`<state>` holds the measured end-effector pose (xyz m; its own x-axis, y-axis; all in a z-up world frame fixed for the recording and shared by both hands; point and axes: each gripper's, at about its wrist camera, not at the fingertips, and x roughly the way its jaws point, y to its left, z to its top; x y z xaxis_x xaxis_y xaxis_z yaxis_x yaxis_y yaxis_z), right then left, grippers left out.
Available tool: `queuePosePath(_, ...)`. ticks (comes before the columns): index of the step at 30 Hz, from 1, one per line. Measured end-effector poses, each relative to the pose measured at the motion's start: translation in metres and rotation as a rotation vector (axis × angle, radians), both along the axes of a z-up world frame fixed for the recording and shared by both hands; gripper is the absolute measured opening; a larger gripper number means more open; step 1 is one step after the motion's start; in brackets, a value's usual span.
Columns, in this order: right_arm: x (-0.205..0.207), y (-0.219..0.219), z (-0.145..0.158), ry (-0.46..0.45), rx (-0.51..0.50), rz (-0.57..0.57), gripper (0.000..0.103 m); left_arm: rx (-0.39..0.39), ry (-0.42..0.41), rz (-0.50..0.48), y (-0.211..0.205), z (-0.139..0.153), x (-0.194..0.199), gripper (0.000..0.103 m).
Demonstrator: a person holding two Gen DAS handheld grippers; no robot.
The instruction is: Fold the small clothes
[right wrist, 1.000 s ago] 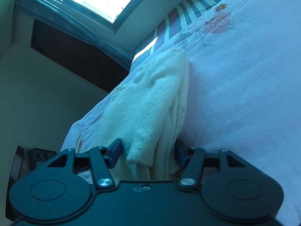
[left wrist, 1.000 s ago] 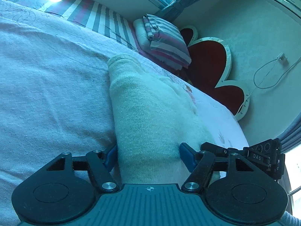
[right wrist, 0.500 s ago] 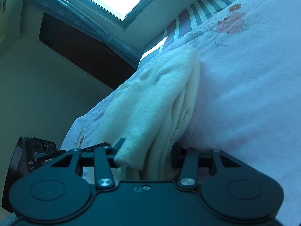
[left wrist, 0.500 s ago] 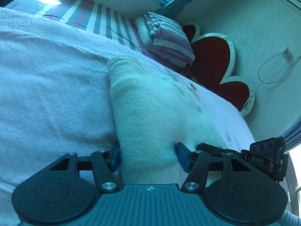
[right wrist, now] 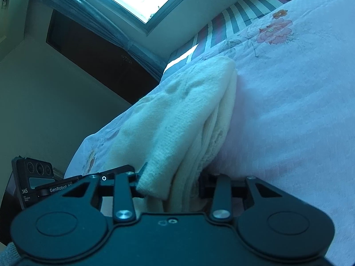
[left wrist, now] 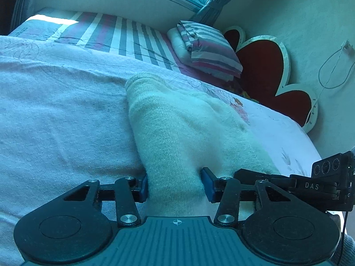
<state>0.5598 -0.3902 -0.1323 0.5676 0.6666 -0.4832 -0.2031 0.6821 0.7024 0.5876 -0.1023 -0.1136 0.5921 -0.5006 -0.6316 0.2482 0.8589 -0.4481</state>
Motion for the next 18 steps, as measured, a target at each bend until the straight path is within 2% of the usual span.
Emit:
queuePosePath(3, 0.0, 0.004, 0.004, -0.007, -0.031, -0.004, 0.038, 0.051, -0.047, 0.02, -0.008, 0.004, -0.007, 0.046)
queuePosePath(5, -0.005, 0.009, 0.011, -0.034, -0.084, -0.006, 0.036, 0.088, -0.072, 0.017, -0.014, 0.009, -0.011, 0.041)
queuePosePath(8, -0.01, 0.017, 0.022, -0.059, -0.132, -0.011, 0.034, 0.097, -0.106, 0.008, -0.016, 0.021, -0.017, 0.037)
queuePosePath(18, -0.034, 0.045, 0.076, -0.145, -0.164, -0.046, 0.033, -0.013, -0.174, -0.019, 0.029, 0.054, -0.032, 0.037)
